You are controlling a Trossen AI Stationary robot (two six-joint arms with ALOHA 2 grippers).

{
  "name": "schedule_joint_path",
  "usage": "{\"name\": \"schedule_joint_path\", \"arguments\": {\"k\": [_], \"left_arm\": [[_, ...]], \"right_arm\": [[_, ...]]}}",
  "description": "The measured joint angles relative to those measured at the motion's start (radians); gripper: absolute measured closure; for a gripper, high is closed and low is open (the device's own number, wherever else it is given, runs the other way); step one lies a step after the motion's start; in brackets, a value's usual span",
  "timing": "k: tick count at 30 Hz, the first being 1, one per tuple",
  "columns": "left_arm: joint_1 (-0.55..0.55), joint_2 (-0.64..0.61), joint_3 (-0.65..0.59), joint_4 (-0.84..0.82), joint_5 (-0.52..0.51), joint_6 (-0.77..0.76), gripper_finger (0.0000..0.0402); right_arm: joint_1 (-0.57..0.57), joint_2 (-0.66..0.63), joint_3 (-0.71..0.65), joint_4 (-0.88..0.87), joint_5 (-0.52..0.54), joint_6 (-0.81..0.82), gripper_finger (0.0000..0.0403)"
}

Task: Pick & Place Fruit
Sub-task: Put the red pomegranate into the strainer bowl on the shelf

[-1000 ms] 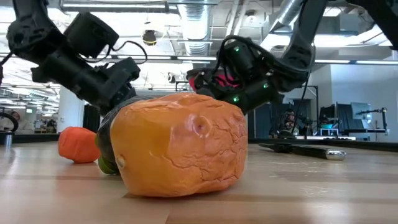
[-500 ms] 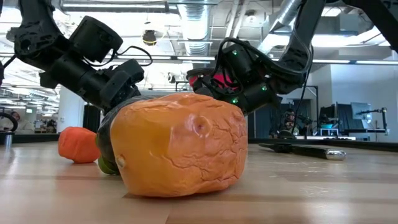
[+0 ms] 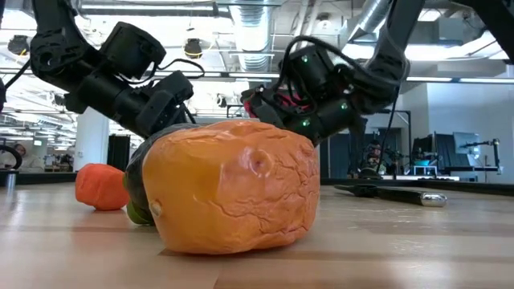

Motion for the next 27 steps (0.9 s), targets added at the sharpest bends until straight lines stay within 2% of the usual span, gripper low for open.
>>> {"name": "schedule_joint_path", "arguments": {"k": [5, 9, 19, 22, 27], "left_arm": [[0.0, 0.016, -0.002, -0.003, 0.0, 0.0, 0.0098], [0.0, 0.081, 0.006, 0.007, 0.001, -0.007, 0.0103], [-0.002, 0.239, 0.078, 0.093, 0.048, -0.002, 0.0109], [-0.002, 0.241, 0.08, 0.093, 0.049, -0.003, 0.0127], [-0.002, 0.196, 0.079, 0.1, 0.096, -0.017, 0.0186]], "right_arm": [[0.023, -0.069, 0.0, -0.17, 0.143, -0.003, 0.0129], [0.05, -0.131, 0.0, -0.317, 0.23, -0.003, 0.0129], [0.146, -0.2, 0.0, -0.427, 0.384, 0.006, 0.0129], [0.185, -0.201, 0.0, -0.47, 0.438, 0.023, 0.0129], [0.257, -0.201, -0.011, -0.525, 0.571, 0.043, 0.0129]]}}
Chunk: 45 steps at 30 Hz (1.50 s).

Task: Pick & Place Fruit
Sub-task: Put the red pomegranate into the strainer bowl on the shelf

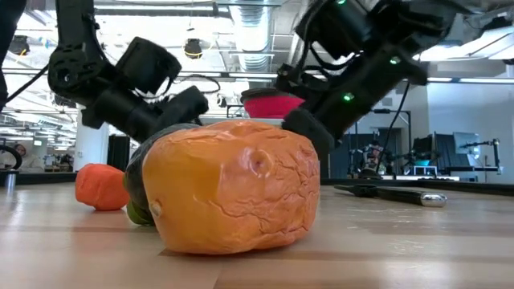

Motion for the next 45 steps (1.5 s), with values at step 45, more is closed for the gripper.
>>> {"name": "schedule_joint_path", "arguments": {"k": [45], "left_arm": [[0.0, -0.344, 0.0, 0.003, 0.221, -0.365, 0.0204]], "right_arm": [[0.096, 0.0, 0.181, 0.017, 0.314, -0.345, 0.0129]]}}
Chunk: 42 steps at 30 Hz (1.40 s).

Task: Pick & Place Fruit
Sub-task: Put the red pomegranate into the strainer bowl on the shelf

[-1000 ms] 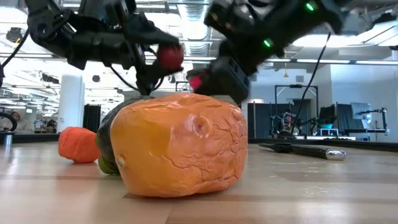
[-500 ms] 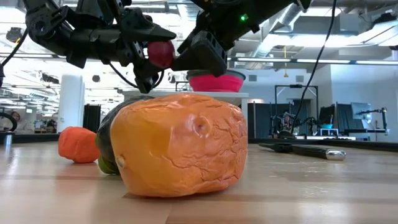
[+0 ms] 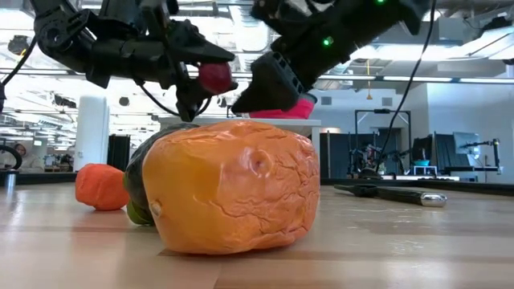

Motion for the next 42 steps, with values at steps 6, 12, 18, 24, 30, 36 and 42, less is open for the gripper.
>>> {"name": "schedule_joint_path", "arguments": {"k": [6, 12, 18, 24, 30, 36, 42], "left_arm": [[0.0, 0.0, 0.0, 0.009, -0.142, -0.003, 0.0208], [0.0, 0.0, 0.0, 0.089, -0.207, -0.022, 0.0201], [0.0, 0.0, 0.0, 0.134, -0.227, -0.023, 0.0208], [0.0, 0.0, 0.0, 0.143, -0.251, -0.029, 0.0201], [0.0, 0.0, 0.0, 0.156, -0.254, -0.03, 0.0196], [0.0, 0.0, 0.0, 0.16, -0.257, -0.03, 0.0203], [0.0, 0.001, 0.0, 0.165, -0.255, -0.029, 0.0192]], "right_arm": [[-0.016, 0.004, -0.145, 0.531, 0.001, -0.041, 0.0129], [-0.057, 0.009, -0.158, 0.675, -0.06, -0.125, 0.0129], [-0.088, 0.01, -0.158, 0.703, -0.135, -0.146, 0.0129], [-0.093, 0.01, -0.158, 0.75, -0.149, -0.213, 0.0129], [-0.111, 0.01, -0.139, 0.739, -0.189, -0.226, 0.0129], [-0.127, 0.031, -0.127, 0.726, -0.188, -0.223, 0.0142], [-0.117, 0.03, -0.126, 0.714, -0.185, -0.212, 0.021]]}}
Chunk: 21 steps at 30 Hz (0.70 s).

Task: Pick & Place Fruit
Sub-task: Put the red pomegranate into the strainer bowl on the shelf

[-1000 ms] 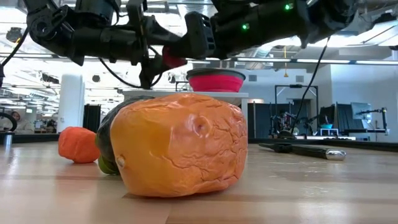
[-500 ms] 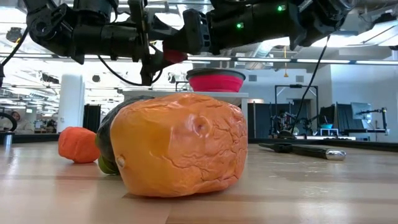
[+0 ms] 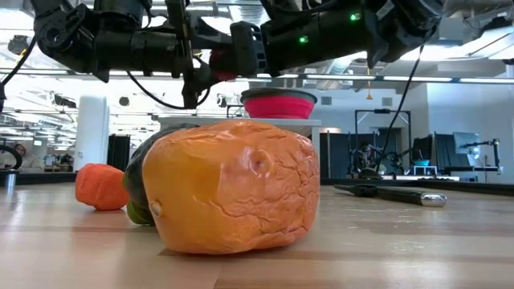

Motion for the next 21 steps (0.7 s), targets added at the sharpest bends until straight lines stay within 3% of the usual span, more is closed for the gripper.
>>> {"name": "schedule_joint_path", "arguments": {"k": [4, 10, 16, 21], "left_arm": [[0.0, 0.0, 0.0, 0.005, 0.003, 0.015, 0.0179], [0.0, 0.0, 0.0, 0.014, 0.004, 0.094, 0.0134], [0.0, -0.001, 0.0, -0.025, 0.028, 0.182, 0.0102], [0.0, -0.001, 0.0, -0.173, 0.029, 0.188, 0.0101]], "right_arm": [[0.012, 0.0, 0.0, -0.059, -0.003, 0.036, 0.0244], [0.035, 0.0, 0.0, -0.27, -0.003, 0.228, 0.0222], [0.097, -0.058, -0.001, -0.606, 0.002, 0.43, 0.0228], [0.144, -0.191, -0.001, -0.945, 0.004, 0.57, 0.0234]]}}
